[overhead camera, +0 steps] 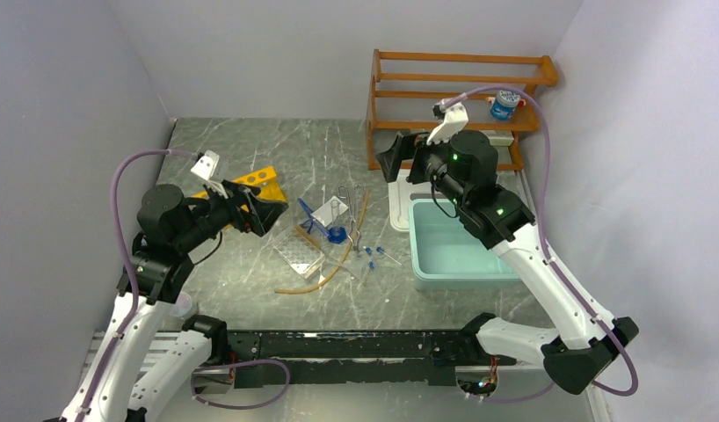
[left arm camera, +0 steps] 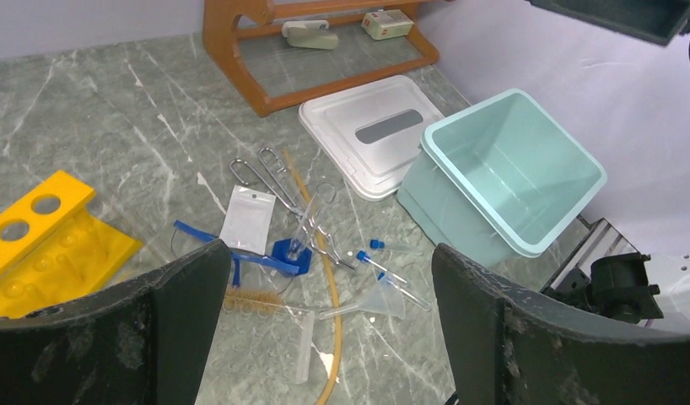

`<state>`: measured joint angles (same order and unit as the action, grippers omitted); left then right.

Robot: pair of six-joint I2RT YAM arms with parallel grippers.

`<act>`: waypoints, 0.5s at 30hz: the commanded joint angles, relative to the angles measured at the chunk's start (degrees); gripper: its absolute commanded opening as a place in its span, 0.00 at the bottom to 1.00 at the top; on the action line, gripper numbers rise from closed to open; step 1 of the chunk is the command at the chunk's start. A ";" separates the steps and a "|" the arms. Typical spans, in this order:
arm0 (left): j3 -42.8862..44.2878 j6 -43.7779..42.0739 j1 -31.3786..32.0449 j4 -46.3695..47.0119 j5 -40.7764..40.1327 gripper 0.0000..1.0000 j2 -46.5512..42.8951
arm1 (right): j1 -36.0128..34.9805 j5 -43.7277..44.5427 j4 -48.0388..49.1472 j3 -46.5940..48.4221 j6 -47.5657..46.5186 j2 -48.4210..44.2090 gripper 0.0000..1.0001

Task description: Organize the chemistry lab equipment

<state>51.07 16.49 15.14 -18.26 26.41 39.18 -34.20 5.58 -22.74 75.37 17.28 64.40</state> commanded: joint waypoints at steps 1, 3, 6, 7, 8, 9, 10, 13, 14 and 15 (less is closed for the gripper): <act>0.51 2.27 -0.37 -3.39 -4.29 0.93 -1.35 | -0.16 -6.63 8.77 -5.82 -2.99 -2.30 1.00; -0.08 3.25 -0.37 -5.39 -6.54 0.95 -1.78 | -0.14 -10.70 10.68 -6.86 -2.60 -2.19 1.00; -1.25 4.72 -0.37 -8.25 -10.15 0.97 -2.04 | -0.35 -16.13 10.68 -5.69 -1.72 1.01 1.00; -1.80 5.25 -0.37 -8.95 -11.13 0.97 -1.86 | -0.68 -17.23 11.07 -5.64 -1.53 2.09 1.00; -2.41 5.75 -0.37 -9.47 -11.87 0.97 -1.60 | -1.36 -17.50 11.65 -5.67 -1.47 3.18 0.99; -2.91 6.20 -0.37 -10.22 -12.52 0.97 -0.99 | -2.42 -17.01 12.12 -5.76 -1.74 4.30 0.98; -3.36 6.82 -0.37 -11.06 -13.05 0.97 -0.30 | -4.26 -15.53 12.30 -5.59 -2.17 5.57 0.97; -5.27 8.52 -0.37 -11.36 -12.48 0.96 2.38 | -9.23 -8.37 11.48 -4.45 -3.93 10.91 0.94; -6.06 9.20 -0.37 -10.93 -12.12 0.95 3.17 | -10.45 -6.35 11.30 -4.17 -4.26 12.71 0.93; -7.03 10.03 -0.37 -10.06 -11.83 0.94 3.92 | -11.48 -3.83 11.30 -3.96 -4.48 14.37 0.92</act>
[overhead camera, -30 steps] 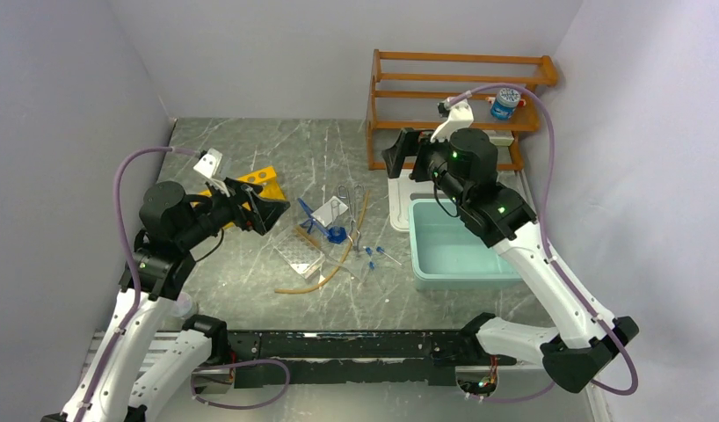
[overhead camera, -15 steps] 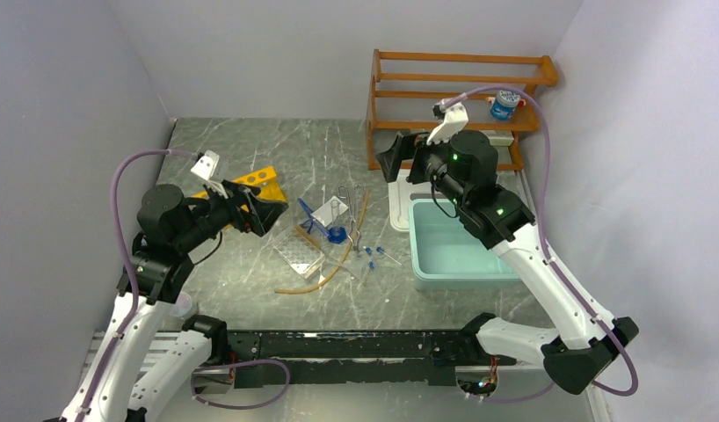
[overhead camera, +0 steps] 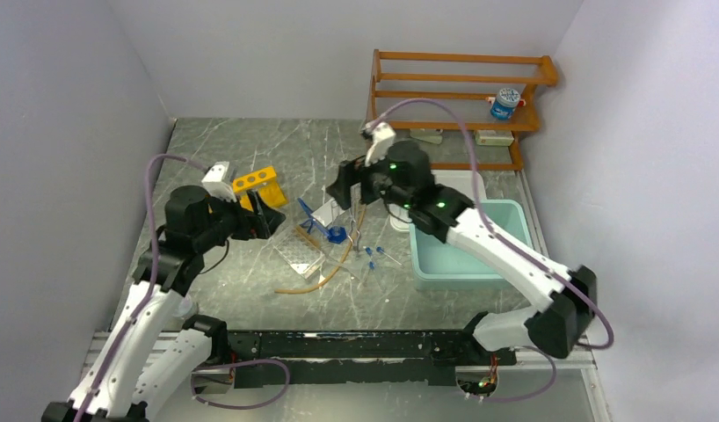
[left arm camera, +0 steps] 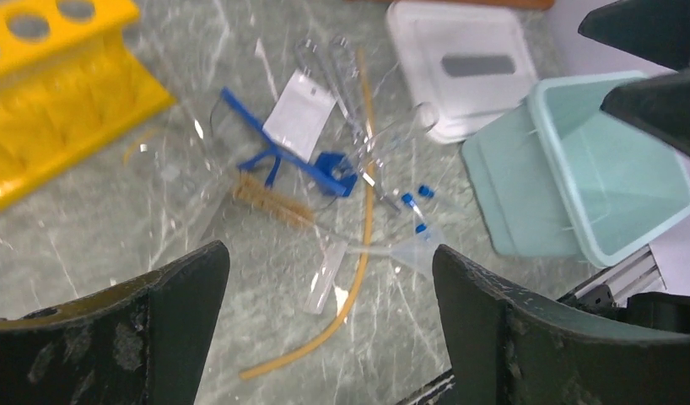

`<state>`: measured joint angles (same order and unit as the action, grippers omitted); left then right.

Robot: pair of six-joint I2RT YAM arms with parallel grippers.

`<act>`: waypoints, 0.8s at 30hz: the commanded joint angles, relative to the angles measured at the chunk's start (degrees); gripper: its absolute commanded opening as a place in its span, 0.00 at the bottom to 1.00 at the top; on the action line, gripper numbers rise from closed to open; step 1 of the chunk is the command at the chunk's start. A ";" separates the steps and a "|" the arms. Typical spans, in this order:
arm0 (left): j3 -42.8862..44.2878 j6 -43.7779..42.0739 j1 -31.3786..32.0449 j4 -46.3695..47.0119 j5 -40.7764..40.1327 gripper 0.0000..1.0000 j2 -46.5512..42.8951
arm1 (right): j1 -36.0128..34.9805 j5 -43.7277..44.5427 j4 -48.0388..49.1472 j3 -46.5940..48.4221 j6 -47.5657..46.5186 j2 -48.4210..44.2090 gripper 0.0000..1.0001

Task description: Organize the chemistry lab equipment

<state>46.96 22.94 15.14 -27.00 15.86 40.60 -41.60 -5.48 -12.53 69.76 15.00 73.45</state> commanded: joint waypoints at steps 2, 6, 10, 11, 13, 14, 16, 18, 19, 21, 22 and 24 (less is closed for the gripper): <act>-5.00 5.26 -0.37 0.80 -1.29 0.92 4.15 | -5.59 10.76 0.84 2.09 -2.40 8.37 0.90; -8.09 8.36 -0.37 3.98 -4.65 0.86 9.13 | -7.42 16.14 0.81 2.27 -2.11 12.54 0.85; -8.79 8.96 -0.37 7.97 -4.19 0.80 14.05 | -7.76 16.41 2.24 1.35 -0.40 14.71 0.78; -8.79 8.91 -0.37 8.56 -4.17 0.80 14.93 | -7.93 15.77 2.46 1.19 -0.14 15.34 0.76; -8.81 8.83 -0.37 9.48 -4.51 0.79 16.19 | -8.29 14.61 2.18 1.48 0.17 17.06 0.70; -8.74 8.80 -0.37 9.71 -4.85 0.79 16.60 | -8.58 14.66 1.64 1.85 0.28 17.96 0.68; -8.77 8.50 -0.37 9.91 -5.71 0.79 16.70 | -9.42 15.96 0.62 2.53 0.32 19.35 0.66; -9.21 8.52 -0.37 10.23 -6.96 0.79 16.42 | -10.12 17.65 0.49 2.51 0.35 19.81 0.65; -9.51 8.39 -0.37 10.78 -7.14 0.79 16.24 | -10.23 18.15 0.60 2.54 0.36 19.92 0.65; -9.81 8.30 -0.37 12.75 -6.91 0.78 16.64 | -10.34 19.33 0.50 2.98 0.77 20.03 0.65; -9.44 8.07 -0.37 14.00 -6.35 0.76 17.25 | -10.29 19.81 0.52 3.29 0.85 20.14 0.65; -7.66 7.71 -0.30 15.46 -6.19 0.70 19.68 | -10.34 20.62 0.91 3.93 1.17 20.15 0.65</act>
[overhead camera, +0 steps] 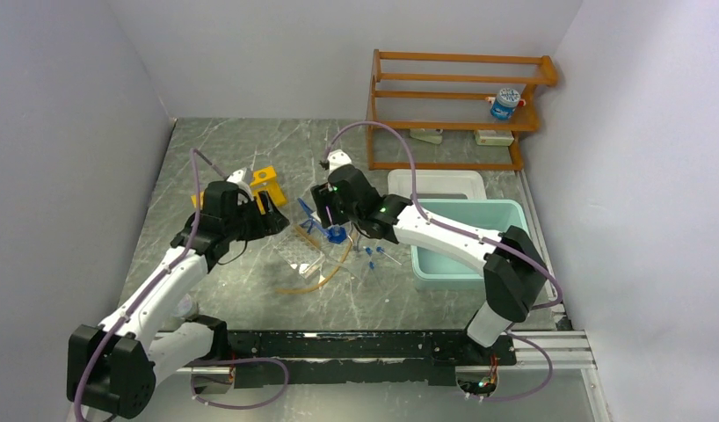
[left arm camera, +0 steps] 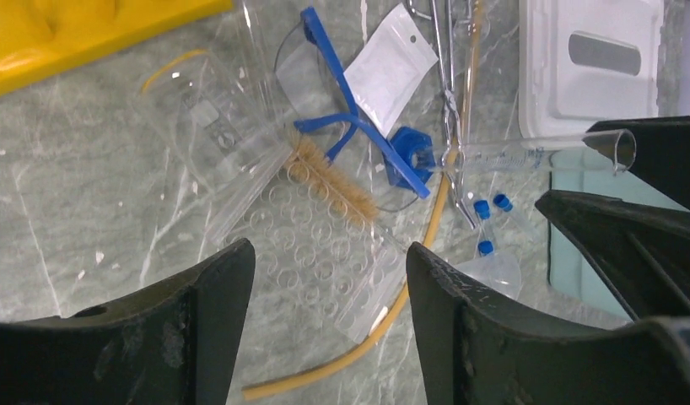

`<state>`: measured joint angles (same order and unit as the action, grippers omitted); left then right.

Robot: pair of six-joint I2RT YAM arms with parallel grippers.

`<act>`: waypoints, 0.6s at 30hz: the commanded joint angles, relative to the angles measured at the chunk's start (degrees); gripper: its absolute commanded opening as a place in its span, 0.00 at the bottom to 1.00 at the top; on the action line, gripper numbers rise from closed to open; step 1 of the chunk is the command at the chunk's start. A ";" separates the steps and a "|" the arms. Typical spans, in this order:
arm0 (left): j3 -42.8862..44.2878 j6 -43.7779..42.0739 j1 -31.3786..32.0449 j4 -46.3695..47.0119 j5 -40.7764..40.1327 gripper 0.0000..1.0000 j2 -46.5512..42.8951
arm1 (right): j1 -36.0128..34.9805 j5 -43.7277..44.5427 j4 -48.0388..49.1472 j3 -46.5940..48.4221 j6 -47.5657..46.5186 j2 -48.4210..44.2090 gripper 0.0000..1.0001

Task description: Organize the chemistry lab equipment

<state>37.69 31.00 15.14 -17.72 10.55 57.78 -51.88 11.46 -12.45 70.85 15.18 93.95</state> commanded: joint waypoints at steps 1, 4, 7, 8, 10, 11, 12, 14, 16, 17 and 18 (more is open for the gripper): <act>2.85 -0.79 -0.29 6.81 -1.21 0.66 3.95 | -0.07 4.12 1.06 3.15 1.20 -0.27 0.66; 7.88 -2.06 0.31 7.19 -4.23 0.55 10.00 | 0.02 5.05 1.83 4.28 2.11 -0.05 0.66; 15.13 -3.41 1.57 5.55 -7.41 0.45 18.41 | 0.17 5.75 2.90 5.85 2.46 0.37 0.66; 17.46 -3.87 2.42 4.86 -8.52 0.44 21.30 | 0.45 5.70 3.66 6.20 2.71 0.43 0.66; 22.37 -4.56 3.27 2.95 -10.36 0.45 26.63 | 1.28 5.04 4.40 7.39 3.80 0.92 0.66; 24.72 -4.74 3.51 1.79 -10.42 0.47 29.27 | 2.19 4.87 3.84 8.65 5.05 1.29 0.65; 27.29 -5.03 3.70 0.61 -11.95 0.51 31.75 | 3.00 4.54 3.23 10.02 6.37 1.68 0.65; 32.08 -5.81 4.20 -1.96 -12.96 0.54 36.84 | 4.89 3.42 2.83 11.75 9.46 2.04 0.65; 36.06 -6.58 4.37 -4.09 -14.41 0.55 41.62 | 7.02 -0.03 3.96 11.54 12.26 2.14 0.65; 38.91 -6.36 4.37 -6.64 -15.43 0.56 44.58 | 7.87 -1.37 4.87 11.31 13.04 2.45 0.65; 40.92 -6.36 4.44 -8.09 -16.14 0.56 46.38 | 8.44 -1.87 4.88 11.29 13.52 2.88 0.65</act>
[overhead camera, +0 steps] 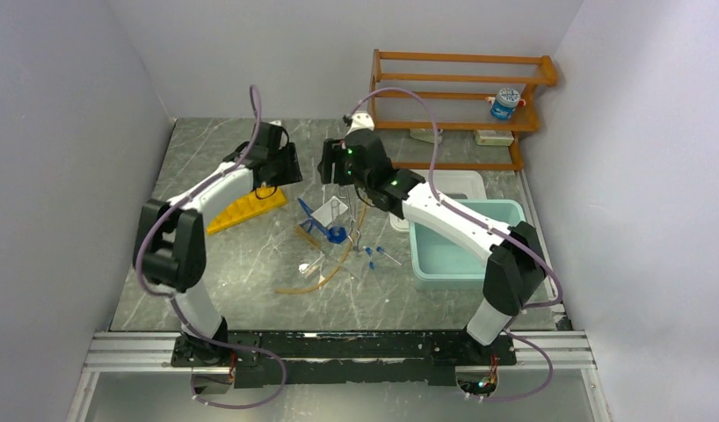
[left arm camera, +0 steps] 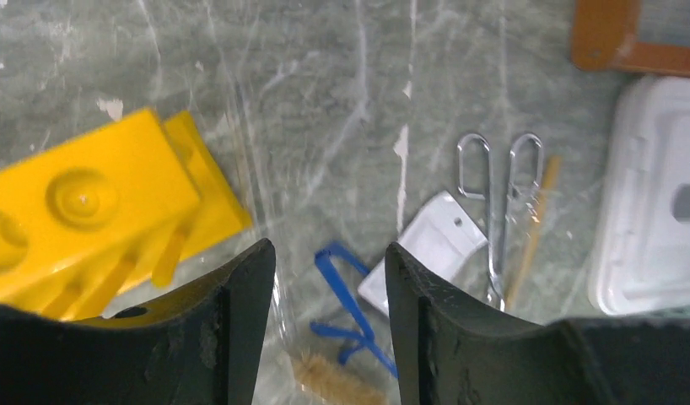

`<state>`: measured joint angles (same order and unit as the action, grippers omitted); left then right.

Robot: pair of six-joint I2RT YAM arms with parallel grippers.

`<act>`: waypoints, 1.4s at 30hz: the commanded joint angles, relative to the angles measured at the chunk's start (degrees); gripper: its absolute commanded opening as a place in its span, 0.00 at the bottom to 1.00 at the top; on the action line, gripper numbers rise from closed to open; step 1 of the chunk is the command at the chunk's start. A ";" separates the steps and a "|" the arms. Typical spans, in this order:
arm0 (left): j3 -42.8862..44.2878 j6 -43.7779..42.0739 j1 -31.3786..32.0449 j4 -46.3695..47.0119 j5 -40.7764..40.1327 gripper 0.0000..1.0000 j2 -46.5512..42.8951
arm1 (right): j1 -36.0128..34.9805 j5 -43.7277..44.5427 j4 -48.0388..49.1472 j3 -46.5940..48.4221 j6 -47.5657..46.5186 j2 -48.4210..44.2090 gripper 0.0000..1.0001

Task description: Organize the chemistry lab equipment

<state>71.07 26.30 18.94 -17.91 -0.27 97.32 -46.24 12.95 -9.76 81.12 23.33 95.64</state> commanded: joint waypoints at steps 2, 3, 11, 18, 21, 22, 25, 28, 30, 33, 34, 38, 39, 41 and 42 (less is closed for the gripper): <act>9.95 -1.69 0.74 -8.67 -6.52 0.59 9.35 | 3.60 -3.88 1.46 1.63 5.15 2.36 0.64; 10.57 -1.86 0.75 -8.41 -6.68 0.62 10.59 | 3.82 -3.94 0.89 1.88 4.72 3.02 0.64; 16.86 -3.62 0.84 -9.75 -6.24 0.59 19.66 | 4.37 -7.53 1.87 1.72 3.21 5.63 0.60; 18.31 -3.03 0.86 -11.44 -8.87 0.61 22.47 | 4.39 -8.28 3.32 1.81 0.63 6.94 0.60; 16.78 -3.08 1.01 -11.08 -9.93 0.67 21.98 | 4.40 -9.37 4.02 1.18 0.56 7.10 0.60; 16.19 -3.51 1.01 -10.54 -9.53 0.65 22.06 | 4.40 -9.53 4.05 1.08 0.60 7.23 0.60; 15.71 -4.20 1.10 -9.71 -7.10 0.55 23.16 | 4.52 -9.57 3.67 1.13 0.57 7.62 0.60; 15.13 -4.43 1.35 -8.57 -5.86 0.47 23.80 | 4.63 -9.57 3.47 0.82 0.57 7.64 0.59; 15.34 -5.01 1.53 -8.52 -6.01 0.45 24.53 | 4.67 -9.68 3.35 0.56 0.50 7.65 0.59; 16.25 -6.84 1.70 -8.52 -5.95 0.40 26.07 | 5.11 -10.27 3.32 -0.14 0.40 7.48 0.59; 16.42 -7.49 1.76 -8.32 -5.77 0.38 26.50 | 5.30 -10.58 3.26 -0.36 0.40 7.46 0.59; 16.89 -8.96 1.89 -7.49 -6.13 0.24 26.71 | 6.88 -11.65 3.10 -0.89 0.31 7.09 0.59; 16.76 -9.44 1.89 -6.62 -5.77 0.20 26.37 | 7.33 -12.04 3.27 -1.05 0.27 6.95 0.59; 16.76 -9.88 1.98 -5.39 -5.05 0.15 25.44 | 8.23 -12.66 3.34 -1.03 0.06 6.85 0.59; 16.94 -10.05 2.04 -4.79 -4.42 0.14 24.73 | 8.63 -14.12 3.20 -0.79 0.05 6.80 0.59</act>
<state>87.70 18.41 20.25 -25.19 -7.18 121.47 -39.44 1.41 -7.57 80.82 24.18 102.91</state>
